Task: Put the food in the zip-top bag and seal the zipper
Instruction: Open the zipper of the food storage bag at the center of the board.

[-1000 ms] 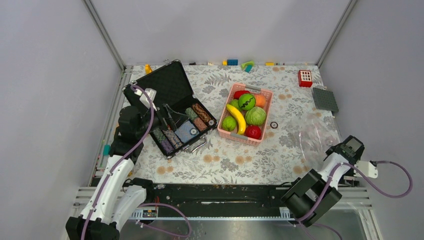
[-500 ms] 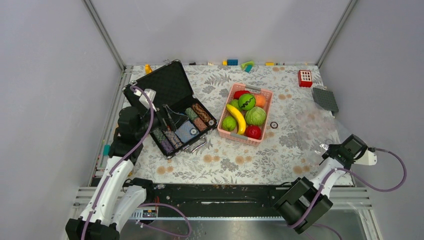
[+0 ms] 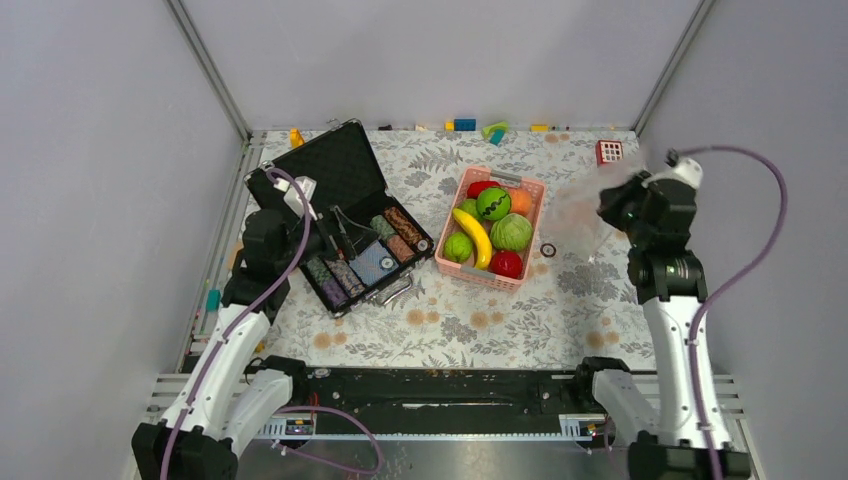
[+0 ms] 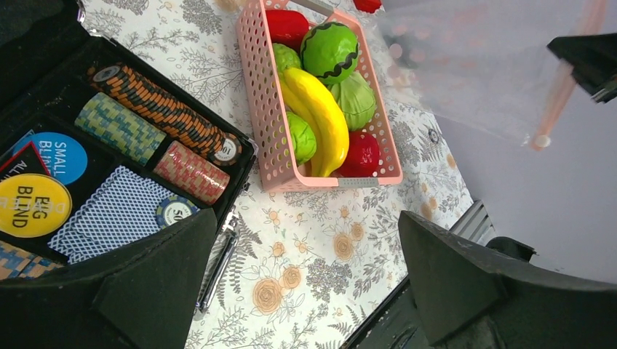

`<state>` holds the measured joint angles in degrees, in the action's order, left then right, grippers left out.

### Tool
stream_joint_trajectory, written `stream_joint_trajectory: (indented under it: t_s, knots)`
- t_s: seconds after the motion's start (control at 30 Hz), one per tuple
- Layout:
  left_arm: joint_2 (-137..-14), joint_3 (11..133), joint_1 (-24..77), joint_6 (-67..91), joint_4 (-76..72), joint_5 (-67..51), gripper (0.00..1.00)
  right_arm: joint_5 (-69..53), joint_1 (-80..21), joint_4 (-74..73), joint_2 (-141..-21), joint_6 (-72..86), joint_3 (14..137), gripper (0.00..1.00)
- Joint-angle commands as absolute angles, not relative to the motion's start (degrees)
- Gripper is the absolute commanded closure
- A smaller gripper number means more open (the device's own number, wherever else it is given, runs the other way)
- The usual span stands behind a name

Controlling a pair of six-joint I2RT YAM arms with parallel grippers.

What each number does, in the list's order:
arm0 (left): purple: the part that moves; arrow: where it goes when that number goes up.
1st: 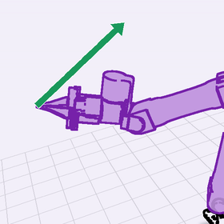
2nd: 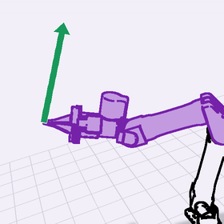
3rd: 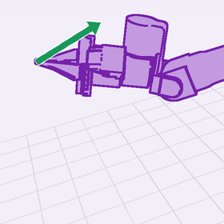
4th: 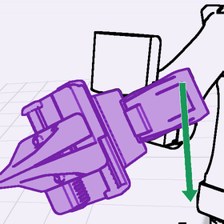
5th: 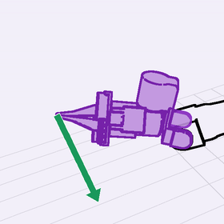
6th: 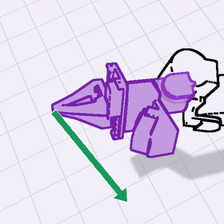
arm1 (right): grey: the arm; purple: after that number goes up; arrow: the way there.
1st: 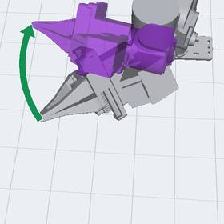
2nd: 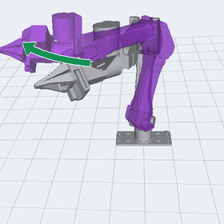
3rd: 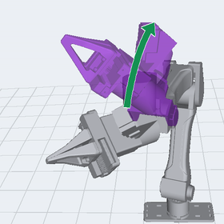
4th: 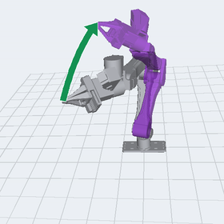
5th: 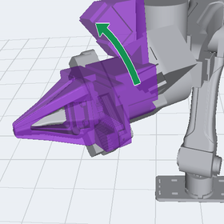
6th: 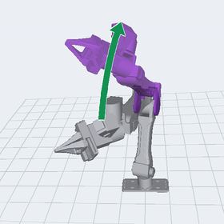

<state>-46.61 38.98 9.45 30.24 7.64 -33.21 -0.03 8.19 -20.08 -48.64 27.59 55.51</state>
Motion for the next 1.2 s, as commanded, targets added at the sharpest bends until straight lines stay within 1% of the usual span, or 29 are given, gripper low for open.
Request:
stream_joint_trajectory:
  t_s: [0.0, 0.1, 0.23, 0.33, 0.4, 0.57, 0.67, 0.87, 0.97, 1.07, 1.17]
  knots:
    - [-47.6, 41.3, 10.3, 32.9, 6.2, -33.1, 0.01, 10.2, -8.4, -28.8, -55.3, 22.1, 66.1, 1.0]
    - [-47.8, 41.7, 12.0, 34.0, 6.3, -32.4, 0.01, 14.6, -21.2, -29.9, -61.6, 19.9, 72.4, 1.0]
    - [-47.5, 42.4, 14.9, 34.5, 7.9, -28.9, 0.01, 14.1, -35.7, -29.5, -71.5, 16.0, 78.6, 1.0]
    - [-47.8, 43.4, 15.6, 35.8, 10.6, -25.3, 0.01, 13.6, -43.7, -27.8, -78.6, 14.6, 80.5, 1.0]
    - [-48.5, 43.6, 15.5, 37.8, 11.3, -23.1, 0.01, 13.3, -47.0, -24.9, -81.6, 15.9, 80.8, 1.0]
    - [-50.6, 43.6, 15.8, 44.3, 11.0, -20.4, 0.01, 6.3, -52.5, -16.9, -84.2, 17.3, 78.6, 1.0]
    - [-50.5, 42.6, 17.2, 48.8, 7.7, -19.3, 0.01, 5.8, -53.6, -16.4, -85.3, 18.3, 78.6, 1.0]
    - [-49.0, 40.6, 23.3, 55.2, -0.9, -14.0, 0.01, 7.8, -53.8, -16.5, -86.1, 18.3, 79.0, 1.0]
    - [-48.8, 40.9, 25.5, 55.5, -1.0, -9.7, 0.01, 6.8, -54.0, -16.6, -86.1, 18.3, 79.1, 1.0]
    - [-49.0, 41.5, 26.0, 55.7, -0.3, -8.1, 0.02, 6.2, -54.8, -16.6, -85.4, 17.5, 79.4, 1.0]
    - [-47.4, 44.6, 26.0, 53.4, 5.1, -7.9, 0.03, 4.3, -55.1, -18.0, -84.3, 15.8, 82.0, 1.0]
